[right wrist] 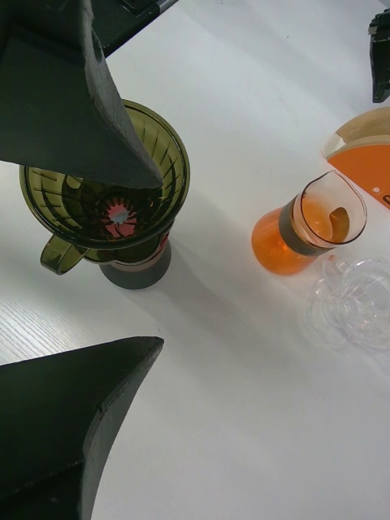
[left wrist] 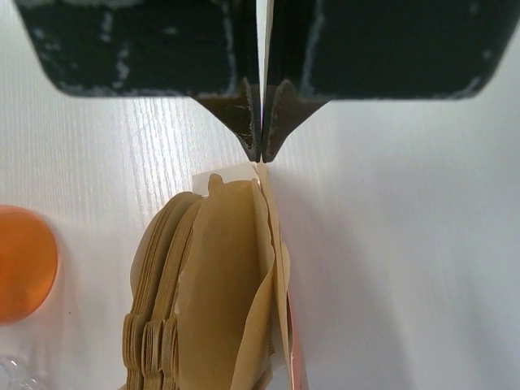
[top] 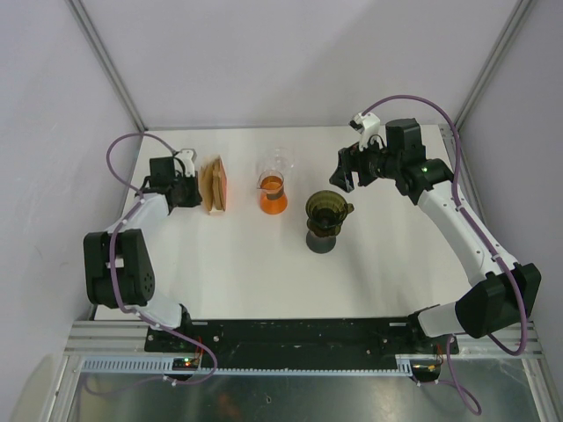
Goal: Place the coffee filter in the dripper
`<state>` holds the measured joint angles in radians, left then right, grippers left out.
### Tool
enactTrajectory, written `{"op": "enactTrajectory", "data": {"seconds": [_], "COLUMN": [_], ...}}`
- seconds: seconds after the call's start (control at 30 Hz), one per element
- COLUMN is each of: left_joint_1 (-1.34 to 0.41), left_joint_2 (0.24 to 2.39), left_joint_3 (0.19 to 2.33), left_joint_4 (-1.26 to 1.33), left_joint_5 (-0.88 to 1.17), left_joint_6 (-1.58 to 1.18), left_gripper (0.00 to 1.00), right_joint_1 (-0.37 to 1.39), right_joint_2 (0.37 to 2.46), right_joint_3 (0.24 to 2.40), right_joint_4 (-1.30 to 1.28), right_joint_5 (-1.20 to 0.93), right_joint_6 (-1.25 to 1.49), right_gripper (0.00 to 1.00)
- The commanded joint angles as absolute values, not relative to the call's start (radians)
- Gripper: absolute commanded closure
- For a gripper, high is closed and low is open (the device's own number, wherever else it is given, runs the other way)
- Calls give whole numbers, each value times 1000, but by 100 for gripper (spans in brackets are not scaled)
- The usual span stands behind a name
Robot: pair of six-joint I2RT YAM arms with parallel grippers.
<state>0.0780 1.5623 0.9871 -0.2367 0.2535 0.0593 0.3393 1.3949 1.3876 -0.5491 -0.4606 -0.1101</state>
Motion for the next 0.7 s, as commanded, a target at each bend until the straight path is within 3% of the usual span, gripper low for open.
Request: {"op": "enactTrajectory", "data": {"seconds": [0.0,0.27,0.37,0.67], "left_joint_1": [95,104,104,104], "left_joint_2": [1507,1555,1576,1621], "left_joint_3": [981,1031,1050,1083], "left_joint_4": [-224,-223,-222,-223], "left_joint_5": [281,299,312,316], "left_joint_6": [86,80,76,71], "left_gripper": [100,76,75,85], "right_joint_1": [345,346,347,348], "right_joint_2": [1383,1384,1385,1385], "right_joint_3": [1390,1390,1390,1390], "right_joint_4": [-543,-544,-546,-548], "right_joint_5": [-471,-472,-471,-471], "right_joint_6": [-127,-129,-130,-132], "right_gripper": [22,22,22,22]}}
